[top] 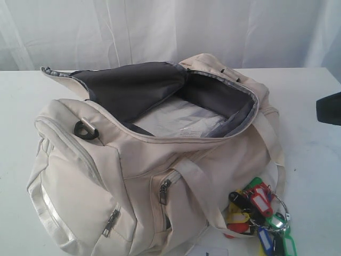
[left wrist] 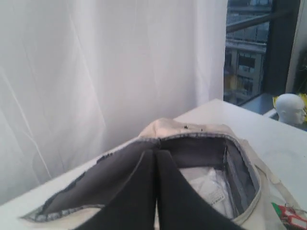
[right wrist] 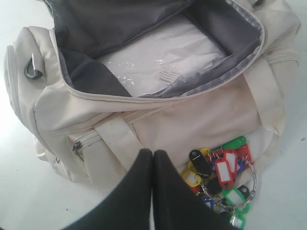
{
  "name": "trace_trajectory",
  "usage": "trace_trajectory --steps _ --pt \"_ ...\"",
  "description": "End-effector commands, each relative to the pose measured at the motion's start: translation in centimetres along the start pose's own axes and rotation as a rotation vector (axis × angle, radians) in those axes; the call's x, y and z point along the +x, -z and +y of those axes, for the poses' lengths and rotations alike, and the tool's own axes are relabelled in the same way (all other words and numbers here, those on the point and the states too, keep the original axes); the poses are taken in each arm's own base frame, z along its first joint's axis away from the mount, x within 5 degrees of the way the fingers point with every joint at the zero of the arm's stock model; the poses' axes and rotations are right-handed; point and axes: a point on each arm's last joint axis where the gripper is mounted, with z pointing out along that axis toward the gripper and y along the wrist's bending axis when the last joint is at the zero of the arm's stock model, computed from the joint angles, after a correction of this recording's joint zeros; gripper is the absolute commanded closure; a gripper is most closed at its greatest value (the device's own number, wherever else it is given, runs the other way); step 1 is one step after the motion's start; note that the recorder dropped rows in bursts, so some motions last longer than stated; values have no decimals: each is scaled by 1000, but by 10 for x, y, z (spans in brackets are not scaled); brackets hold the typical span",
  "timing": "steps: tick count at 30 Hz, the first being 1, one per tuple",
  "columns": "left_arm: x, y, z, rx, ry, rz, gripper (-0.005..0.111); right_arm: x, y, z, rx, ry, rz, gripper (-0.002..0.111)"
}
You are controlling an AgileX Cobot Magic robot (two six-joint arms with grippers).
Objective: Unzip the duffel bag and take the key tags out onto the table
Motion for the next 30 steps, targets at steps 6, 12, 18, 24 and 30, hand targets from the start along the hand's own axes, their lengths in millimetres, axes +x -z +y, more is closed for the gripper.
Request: trace_trajectory --steps 6,12,18,24,30 --pt "-19 61 -40 -12 -141 -218 107 -2 3 0 3 12 -23 108" --pt "-21 72 -48 -12 -170 -257 107 -2 3 0 3 12 -23 108" --pt "-21 72 -48 -11 -169 -258 107 -2 3 0 3 12 -23 108" --pt "-21 72 -48 -11 -169 -258 107 -2 3 0 3 12 -23 108" --pt "-21 72 -48 -11 -169 -258 107 -2 3 0 3 12 -23 108"
